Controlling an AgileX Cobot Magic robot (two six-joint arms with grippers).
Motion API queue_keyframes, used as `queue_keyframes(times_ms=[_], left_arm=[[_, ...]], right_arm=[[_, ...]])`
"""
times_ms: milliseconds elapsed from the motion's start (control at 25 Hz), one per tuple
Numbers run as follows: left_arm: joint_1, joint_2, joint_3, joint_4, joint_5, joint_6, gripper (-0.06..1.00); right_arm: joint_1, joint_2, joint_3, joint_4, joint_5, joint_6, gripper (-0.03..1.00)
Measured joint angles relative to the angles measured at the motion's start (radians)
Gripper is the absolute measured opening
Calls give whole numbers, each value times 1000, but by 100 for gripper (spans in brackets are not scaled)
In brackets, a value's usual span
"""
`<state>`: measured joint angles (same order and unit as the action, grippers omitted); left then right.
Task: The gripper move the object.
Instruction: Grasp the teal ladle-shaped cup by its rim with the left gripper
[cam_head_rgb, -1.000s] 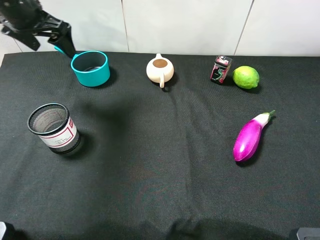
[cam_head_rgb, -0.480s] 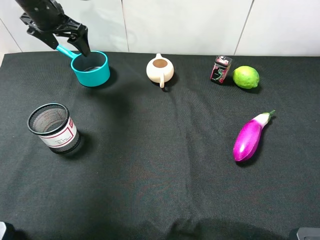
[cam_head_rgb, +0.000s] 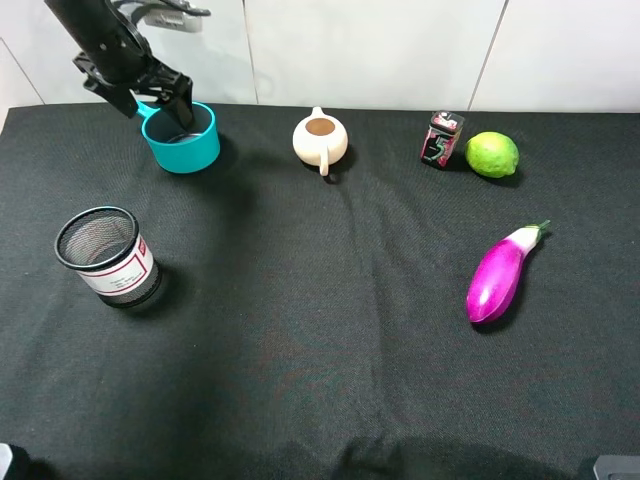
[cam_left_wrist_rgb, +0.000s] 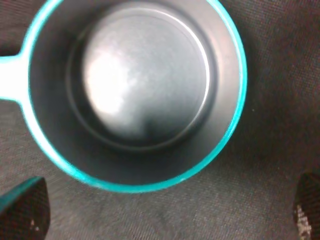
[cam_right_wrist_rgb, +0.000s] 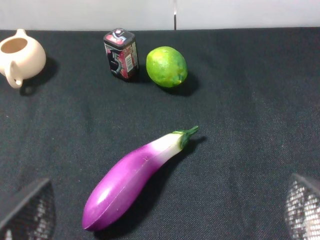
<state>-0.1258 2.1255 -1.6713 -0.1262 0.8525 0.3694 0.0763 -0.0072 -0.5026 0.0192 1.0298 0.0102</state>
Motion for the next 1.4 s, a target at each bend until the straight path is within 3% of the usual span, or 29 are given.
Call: queue_keyframes(times_ms=[320, 680, 1040, 1200, 1400], left_arm=[[-8, 56, -5, -47, -47, 67, 96], [-80, 111, -6, -54, -115, 149, 96], [-102, 162, -6, -55, -136, 158, 95], [-103, 168, -6, -55, -136, 158, 91], [-103, 168, -6, -55, -136, 158, 77]], right_arm=[[0, 0, 0, 0, 0, 0, 69], [0, 0, 0, 0, 0, 0, 69], [0, 0, 0, 1, 0, 0, 69], [0, 0, 0, 1, 0, 0, 69], [0, 0, 0, 1, 0, 0, 69]])
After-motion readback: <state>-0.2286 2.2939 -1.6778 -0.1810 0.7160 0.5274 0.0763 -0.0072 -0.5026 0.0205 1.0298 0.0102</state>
